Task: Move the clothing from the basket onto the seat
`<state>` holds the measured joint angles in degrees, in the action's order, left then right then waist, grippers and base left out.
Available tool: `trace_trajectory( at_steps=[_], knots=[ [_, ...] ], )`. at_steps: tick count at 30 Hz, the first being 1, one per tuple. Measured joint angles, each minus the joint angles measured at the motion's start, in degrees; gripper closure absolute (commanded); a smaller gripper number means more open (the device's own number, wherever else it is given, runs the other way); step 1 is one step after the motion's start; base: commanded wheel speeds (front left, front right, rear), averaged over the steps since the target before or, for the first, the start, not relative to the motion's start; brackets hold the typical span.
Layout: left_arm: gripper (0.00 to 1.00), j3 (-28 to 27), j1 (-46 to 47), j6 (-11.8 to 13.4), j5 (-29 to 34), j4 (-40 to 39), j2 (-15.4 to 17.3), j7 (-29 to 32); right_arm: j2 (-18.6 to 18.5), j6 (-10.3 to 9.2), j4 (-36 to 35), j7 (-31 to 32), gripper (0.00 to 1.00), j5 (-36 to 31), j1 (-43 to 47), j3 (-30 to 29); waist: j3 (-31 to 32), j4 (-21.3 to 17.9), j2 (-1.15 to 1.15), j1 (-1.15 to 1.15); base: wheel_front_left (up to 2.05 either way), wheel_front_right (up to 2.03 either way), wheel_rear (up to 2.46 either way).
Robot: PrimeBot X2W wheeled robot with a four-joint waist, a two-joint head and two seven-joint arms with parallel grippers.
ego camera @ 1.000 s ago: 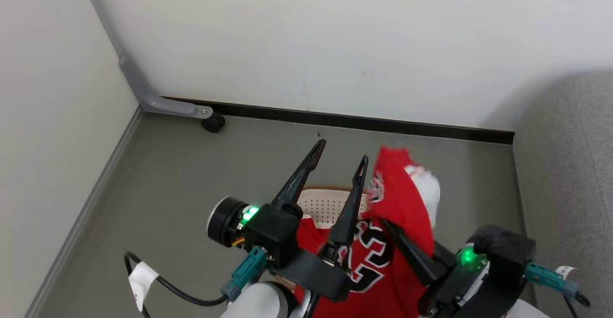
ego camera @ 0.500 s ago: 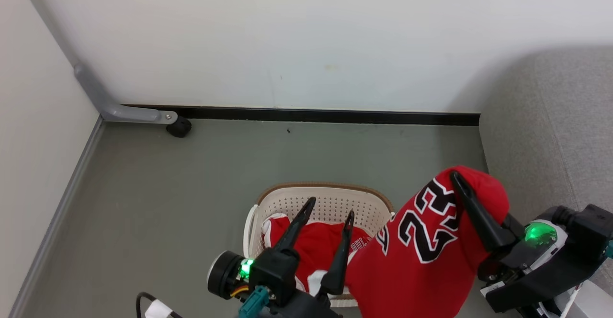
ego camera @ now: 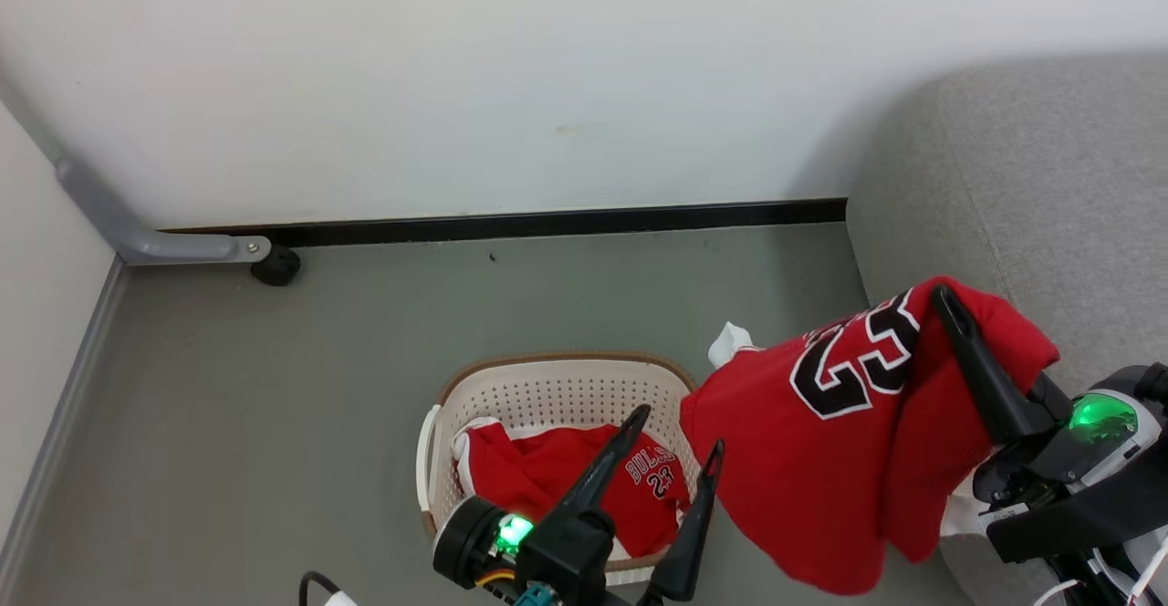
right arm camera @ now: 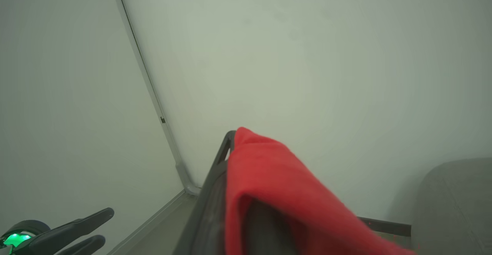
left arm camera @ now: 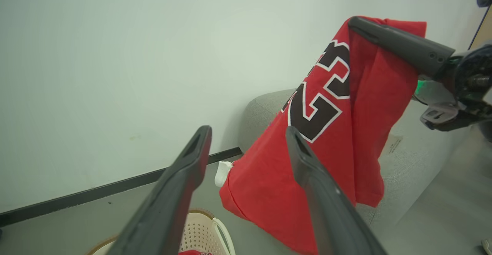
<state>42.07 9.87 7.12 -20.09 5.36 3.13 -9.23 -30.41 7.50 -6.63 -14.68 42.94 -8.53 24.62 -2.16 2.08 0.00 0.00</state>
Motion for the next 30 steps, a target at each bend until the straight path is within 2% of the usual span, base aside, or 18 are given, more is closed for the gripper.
trace_trajectory(
  at_steps=[12, 19, 25, 30],
  knots=[
    [0.00, -0.91, -0.97, 0.00, -1.02, 0.18, 0.00, -2.31, -1.33, 0.00, -0.14, 0.00, 1.00, 0.65, 1.20, -1.54, -0.35, -6.61, 0.00, 0.00, 0.00, 0.00, 0.00],
    [0.00, -0.82, -0.97, 0.00, -1.11, 0.20, 0.01, -2.58, -2.19, 0.00, 0.76, 0.00, 1.00, 3.54, 1.14, -3.03, -0.54, -10.67, 0.00, 0.00, 0.00, 0.00, 0.00],
    [0.00, 1.78, -0.88, 0.00, -1.15, -0.48, -0.01, -3.32, -6.27, 0.00, 5.04, 0.00, 1.00, 11.34, -2.03, -7.44, -1.79, -14.48, 0.00, 0.00, 0.00, 0.00, 0.00],
    [0.00, 5.17, 0.64, 0.00, -1.63, -0.32, 0.12, -3.47, -12.07, 0.00, 10.93, 0.00, 1.00, 16.61, -10.62, -9.82, -4.32, -15.24, 0.00, 0.00, 0.00, 0.00, 0.00]
  ],
)
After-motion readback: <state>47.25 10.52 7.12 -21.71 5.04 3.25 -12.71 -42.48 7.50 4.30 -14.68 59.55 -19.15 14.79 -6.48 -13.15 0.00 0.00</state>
